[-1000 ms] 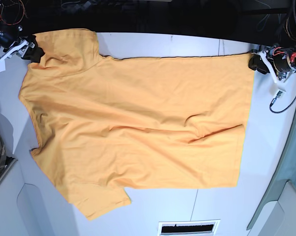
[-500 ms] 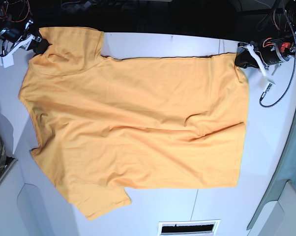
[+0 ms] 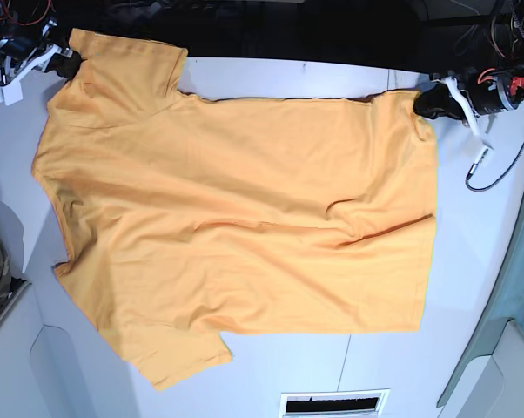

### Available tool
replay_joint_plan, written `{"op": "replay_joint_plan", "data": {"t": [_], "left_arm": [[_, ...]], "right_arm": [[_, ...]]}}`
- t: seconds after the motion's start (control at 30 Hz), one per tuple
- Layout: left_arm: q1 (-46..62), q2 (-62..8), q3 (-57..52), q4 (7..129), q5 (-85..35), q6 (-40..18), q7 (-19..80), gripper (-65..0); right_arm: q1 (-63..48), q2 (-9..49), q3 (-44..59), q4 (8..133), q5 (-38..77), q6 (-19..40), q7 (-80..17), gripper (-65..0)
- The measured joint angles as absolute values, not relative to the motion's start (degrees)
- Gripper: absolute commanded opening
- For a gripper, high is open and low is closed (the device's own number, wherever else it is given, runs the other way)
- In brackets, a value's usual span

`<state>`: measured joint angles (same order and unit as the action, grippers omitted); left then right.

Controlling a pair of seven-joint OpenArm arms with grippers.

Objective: Layout the t-shirt on the table in an organized manner, then fold the t-shirt properly
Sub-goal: 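Lift the shirt shoulders with both grippers and stretch it taut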

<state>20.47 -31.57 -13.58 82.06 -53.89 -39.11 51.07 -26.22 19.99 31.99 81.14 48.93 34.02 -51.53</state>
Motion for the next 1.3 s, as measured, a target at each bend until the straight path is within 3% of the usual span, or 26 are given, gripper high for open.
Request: {"op": "replay_joint_plan", "data": {"t": [0.37,0.8,1.1,1.3], "left_arm": [[20.47,-31.57,-20.23,82.13,-67.09,-39.13,62.24,-65.0],[20.49,-31.57,-21.58,87.24,-76.97,-39.27,69.17,-65.0],[20.32,-32.42,-27.42,91.11,-75.16,-39.29,66.17,-65.0],[20.29,-32.40,-26.87,90.41,-57.93,-39.77,48.58,-65.0]], "right_arm": [[-35.70,20.01,38.09,95.88,50.02,34.33,-52.18,-65.0],[-37.28,20.01,41.98,101.16,50.02,34.30,-52.16,-65.0],[-29.12,19.99,42.11,102.74,48.60,34.33,-50.46,-65.0],[-19.29,19.99,40.73,99.42,47.75,34.54,-50.28,-65.0]]}}
